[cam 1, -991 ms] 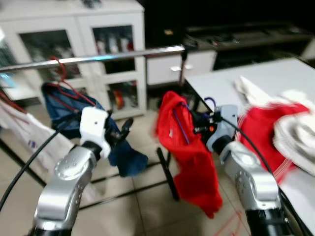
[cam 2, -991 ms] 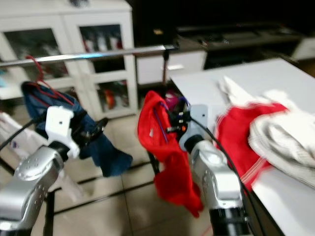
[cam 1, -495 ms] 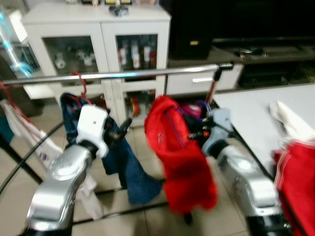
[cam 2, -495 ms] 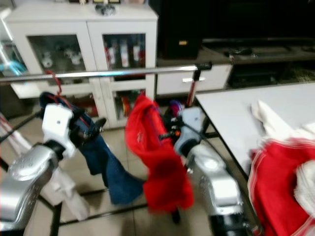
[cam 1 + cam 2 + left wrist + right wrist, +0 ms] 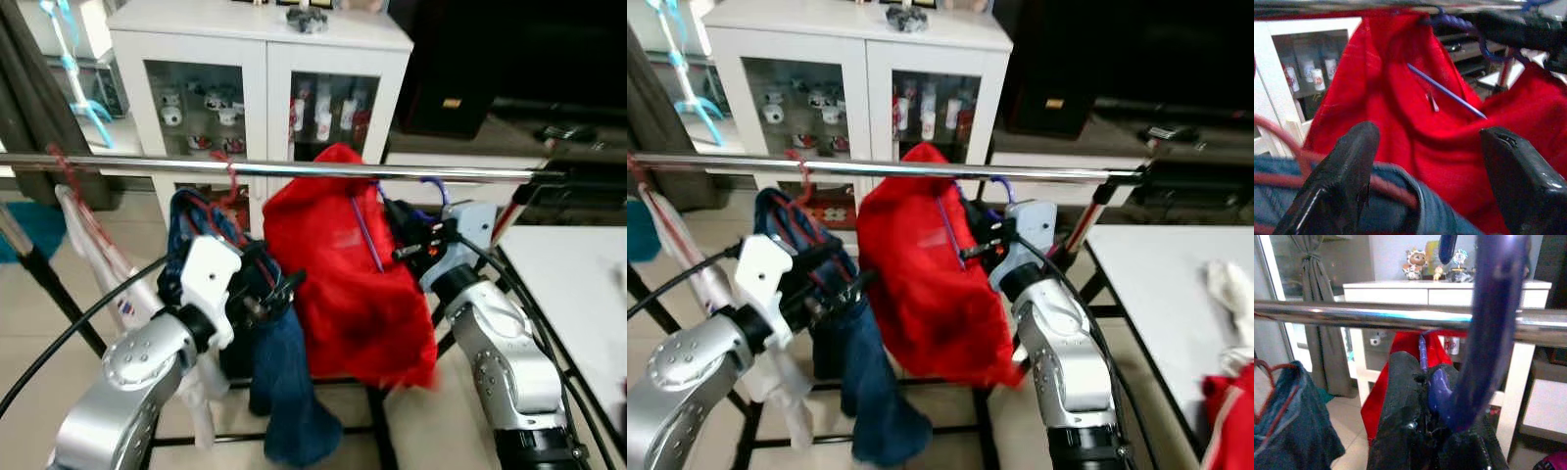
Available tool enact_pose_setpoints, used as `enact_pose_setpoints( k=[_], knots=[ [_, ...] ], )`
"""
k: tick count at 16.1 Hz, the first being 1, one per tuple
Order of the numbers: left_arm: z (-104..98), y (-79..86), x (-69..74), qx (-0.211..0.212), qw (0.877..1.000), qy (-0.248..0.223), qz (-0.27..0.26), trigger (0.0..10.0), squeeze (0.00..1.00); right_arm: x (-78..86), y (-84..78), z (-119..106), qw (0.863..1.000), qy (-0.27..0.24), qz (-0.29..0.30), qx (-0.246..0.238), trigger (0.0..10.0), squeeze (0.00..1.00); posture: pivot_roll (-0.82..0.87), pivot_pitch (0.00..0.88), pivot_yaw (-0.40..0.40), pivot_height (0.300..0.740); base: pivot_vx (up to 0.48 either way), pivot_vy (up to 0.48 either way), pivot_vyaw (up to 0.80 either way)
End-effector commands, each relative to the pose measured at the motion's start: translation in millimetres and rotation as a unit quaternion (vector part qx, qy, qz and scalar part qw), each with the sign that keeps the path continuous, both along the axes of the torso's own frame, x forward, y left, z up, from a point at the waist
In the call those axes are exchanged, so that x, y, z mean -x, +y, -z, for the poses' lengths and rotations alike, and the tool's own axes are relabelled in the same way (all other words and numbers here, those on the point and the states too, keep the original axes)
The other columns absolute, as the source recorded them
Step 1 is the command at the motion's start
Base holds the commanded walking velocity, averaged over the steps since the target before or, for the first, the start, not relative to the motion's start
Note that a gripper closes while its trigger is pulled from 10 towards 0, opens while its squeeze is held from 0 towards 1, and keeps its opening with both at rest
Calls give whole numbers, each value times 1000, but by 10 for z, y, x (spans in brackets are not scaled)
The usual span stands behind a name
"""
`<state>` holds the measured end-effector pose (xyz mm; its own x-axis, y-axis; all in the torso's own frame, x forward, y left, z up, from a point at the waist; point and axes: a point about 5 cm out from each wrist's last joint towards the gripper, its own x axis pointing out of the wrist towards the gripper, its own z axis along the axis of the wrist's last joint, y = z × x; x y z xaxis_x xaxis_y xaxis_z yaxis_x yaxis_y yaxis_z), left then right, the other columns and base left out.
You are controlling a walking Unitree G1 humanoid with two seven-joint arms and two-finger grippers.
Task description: Hang hanger
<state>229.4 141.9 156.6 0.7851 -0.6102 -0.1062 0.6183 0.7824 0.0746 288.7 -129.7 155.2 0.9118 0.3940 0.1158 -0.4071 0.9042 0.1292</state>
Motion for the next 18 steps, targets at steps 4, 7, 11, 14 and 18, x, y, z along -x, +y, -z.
enact_pose_setpoints(
  k=[4,7,11,14,18],
  knots=[
    [-51,-5,70,-30,997,14,67,10000,0,-513,-12,54,994,99,14,46,10000,0,3,0,-89,740,0,0,0],
    [-110,24,98,-47,994,16,94,10000,0,-886,-55,-6,991,125,48,27,10000,0,19,0,-98,740,0,0,0],
    [-110,42,131,-52,994,20,92,10000,0,-859,-78,6,996,83,41,7,10000,0,35,0,-114,740,0,0,0],
    [-118,31,111,-48,994,19,93,10000,0,-672,-212,-1,997,3,64,-35,10000,0,19,0,-100,740,0,0,0],
    [-143,33,68,-52,993,17,103,10000,0,-987,-108,-249,998,10,59,3,10000,0,21,0,-89,740,0,0,0]
  ],
)
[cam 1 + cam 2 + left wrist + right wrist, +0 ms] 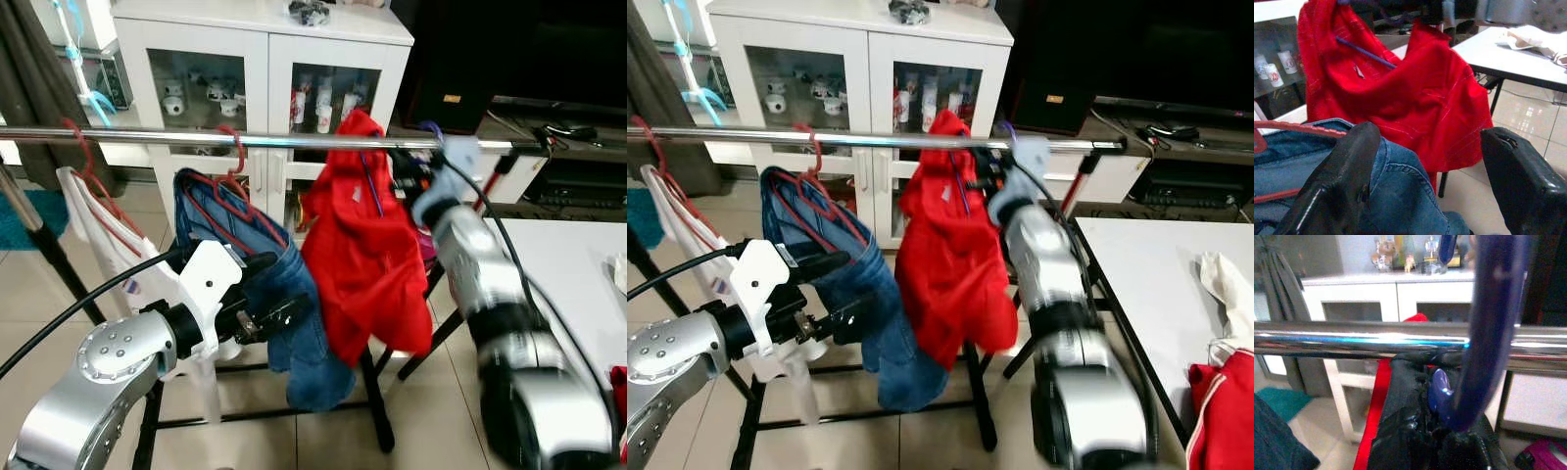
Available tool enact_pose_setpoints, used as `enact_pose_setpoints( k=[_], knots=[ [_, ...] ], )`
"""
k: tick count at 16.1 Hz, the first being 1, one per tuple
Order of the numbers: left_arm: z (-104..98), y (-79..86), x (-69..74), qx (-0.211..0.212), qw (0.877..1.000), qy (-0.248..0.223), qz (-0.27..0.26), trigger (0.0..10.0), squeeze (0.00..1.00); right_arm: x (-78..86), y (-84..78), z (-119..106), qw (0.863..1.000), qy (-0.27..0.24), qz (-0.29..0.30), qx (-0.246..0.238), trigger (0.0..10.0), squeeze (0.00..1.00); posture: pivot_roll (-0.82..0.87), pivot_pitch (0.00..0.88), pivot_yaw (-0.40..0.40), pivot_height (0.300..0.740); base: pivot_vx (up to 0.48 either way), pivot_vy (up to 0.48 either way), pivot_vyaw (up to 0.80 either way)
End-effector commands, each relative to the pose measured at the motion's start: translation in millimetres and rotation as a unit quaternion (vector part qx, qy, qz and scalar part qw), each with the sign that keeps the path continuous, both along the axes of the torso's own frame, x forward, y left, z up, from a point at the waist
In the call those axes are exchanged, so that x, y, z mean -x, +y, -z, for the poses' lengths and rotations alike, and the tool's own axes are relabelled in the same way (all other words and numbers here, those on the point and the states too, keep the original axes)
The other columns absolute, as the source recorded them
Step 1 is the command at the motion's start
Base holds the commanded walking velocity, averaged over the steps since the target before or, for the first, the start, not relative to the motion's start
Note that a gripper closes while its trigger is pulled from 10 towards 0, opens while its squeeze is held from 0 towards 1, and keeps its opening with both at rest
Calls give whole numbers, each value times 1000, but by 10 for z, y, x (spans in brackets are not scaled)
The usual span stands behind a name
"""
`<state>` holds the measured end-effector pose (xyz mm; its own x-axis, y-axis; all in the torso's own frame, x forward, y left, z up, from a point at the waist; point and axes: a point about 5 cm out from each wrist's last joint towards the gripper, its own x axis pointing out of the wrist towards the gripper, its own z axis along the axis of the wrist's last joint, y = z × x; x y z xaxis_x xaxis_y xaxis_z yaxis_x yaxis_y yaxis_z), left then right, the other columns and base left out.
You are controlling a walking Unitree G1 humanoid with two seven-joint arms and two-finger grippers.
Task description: Hang hanger
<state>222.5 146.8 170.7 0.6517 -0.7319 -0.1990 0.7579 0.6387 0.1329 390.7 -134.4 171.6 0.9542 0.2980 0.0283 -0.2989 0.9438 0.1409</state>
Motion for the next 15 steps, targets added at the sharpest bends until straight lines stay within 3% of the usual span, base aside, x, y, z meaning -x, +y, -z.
enact_pose_setpoints(
  k=[1,2,4,5,6,8,11,12,13,15],
  knots=[
    [2,-9,11,-3,1000,7,11,10000,0,-87,3,-83,999,15,7,30,10000,0,28,0,-92,740,0,0,0],
    [5,-4,13,-5,1000,8,11,10000,0,-130,6,-77,998,38,20,46,10000,0,31,0,-92,740,0,0,0],
    [1,-6,30,-7,1000,10,15,10000,0,-167,-65,-13,993,94,58,32,10000,0,40,0,-97,740,0,0,0],
    [4,2,45,-10,1000,13,18,10000,0,-103,-88,231,981,168,36,88,10000,0,42,0,-99,740,0,0,0],
    [3,0,43,-11,1000,12,18,10000,0,-64,-99,328,977,191,23,94,10000,0,42,0,-100,740,0,0,0],
    [-13,-9,46,-8,1000,12,25,10000,0,-29,-250,360,977,198,28,77,10000,0,35,0,-97,740,0,0,0],
    [-56,-27,25,5,999,12,43,10000,0,-11,-298,254,981,182,8,66,10000,0,7,0,-78,740,0,0,0],
    [-46,-36,25,4,998,17,54,10000,0,17,-295,336,980,188,6,68,10000,192,5,0,-77,740,0,0,0],
    [-73,-29,14,5,999,8,53,10000,0,29,-279,351,982,180,5,57,10000,1000,10,0,-81,740,0,0,0],
    [-152,-4,-33,18,999,-18,34,10000,0,49,-220,237,990,128,-24,58,10000,1000,17,0,-90,740,0,0,0]
  ],
)
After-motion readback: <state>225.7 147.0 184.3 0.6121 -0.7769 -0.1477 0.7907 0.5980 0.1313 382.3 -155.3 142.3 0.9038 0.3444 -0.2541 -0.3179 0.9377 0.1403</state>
